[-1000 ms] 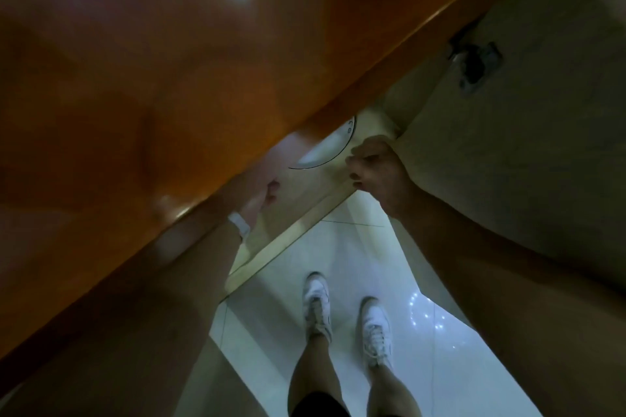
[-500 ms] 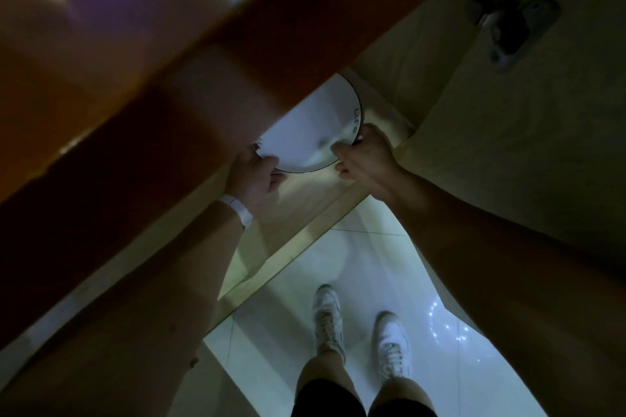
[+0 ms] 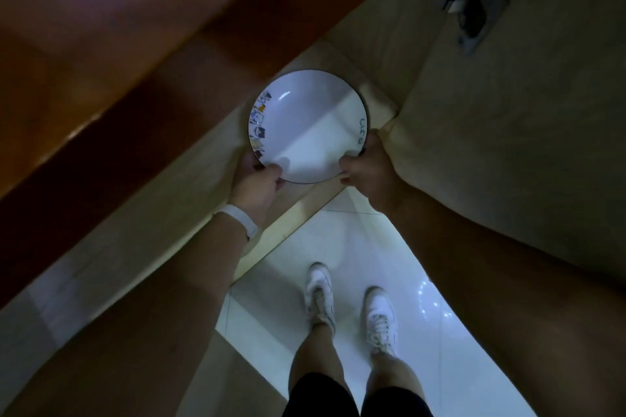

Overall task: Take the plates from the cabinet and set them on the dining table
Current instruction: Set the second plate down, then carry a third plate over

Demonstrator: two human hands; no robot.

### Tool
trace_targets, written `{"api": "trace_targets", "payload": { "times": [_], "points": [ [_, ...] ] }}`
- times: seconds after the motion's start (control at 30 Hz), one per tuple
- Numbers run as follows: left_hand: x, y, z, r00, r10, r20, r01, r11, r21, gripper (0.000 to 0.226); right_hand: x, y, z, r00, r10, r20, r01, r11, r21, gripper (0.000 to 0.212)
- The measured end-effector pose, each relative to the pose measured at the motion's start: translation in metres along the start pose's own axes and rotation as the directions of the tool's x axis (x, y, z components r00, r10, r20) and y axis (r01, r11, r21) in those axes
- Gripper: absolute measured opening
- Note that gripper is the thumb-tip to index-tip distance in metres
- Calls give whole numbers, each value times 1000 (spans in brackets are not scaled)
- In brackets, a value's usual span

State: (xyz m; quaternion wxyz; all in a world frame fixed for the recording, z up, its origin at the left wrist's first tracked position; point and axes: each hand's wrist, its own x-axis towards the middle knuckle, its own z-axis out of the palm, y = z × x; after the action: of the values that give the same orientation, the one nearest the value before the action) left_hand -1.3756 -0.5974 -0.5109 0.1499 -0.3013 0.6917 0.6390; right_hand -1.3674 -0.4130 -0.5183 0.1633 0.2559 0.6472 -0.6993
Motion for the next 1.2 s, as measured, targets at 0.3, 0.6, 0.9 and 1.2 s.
{"api": "trace_targets", "payload": {
  "times": [0.3,0.6,0.9,1.2],
  "points": [
    [-86,-3,-4,997,-7,74,3,998,60,32,-100,13,-34,995,42,-87,-47,997,-64,54],
    [-182,20,-14,996,-36,83,33,999,36,36,-199,-24,-53,995,62,-82,-72,990,-123,54],
    [-273,60,-33,984,-45,171,65,991,-113,44,-285,-82,-71,998,-61,9,61,990,-125,55],
    [-321,107,-59,937,75,341,-47,995,-91,57,-354,-136,-66,988,-144,-50,129,964,-231,70]
  ]
}}
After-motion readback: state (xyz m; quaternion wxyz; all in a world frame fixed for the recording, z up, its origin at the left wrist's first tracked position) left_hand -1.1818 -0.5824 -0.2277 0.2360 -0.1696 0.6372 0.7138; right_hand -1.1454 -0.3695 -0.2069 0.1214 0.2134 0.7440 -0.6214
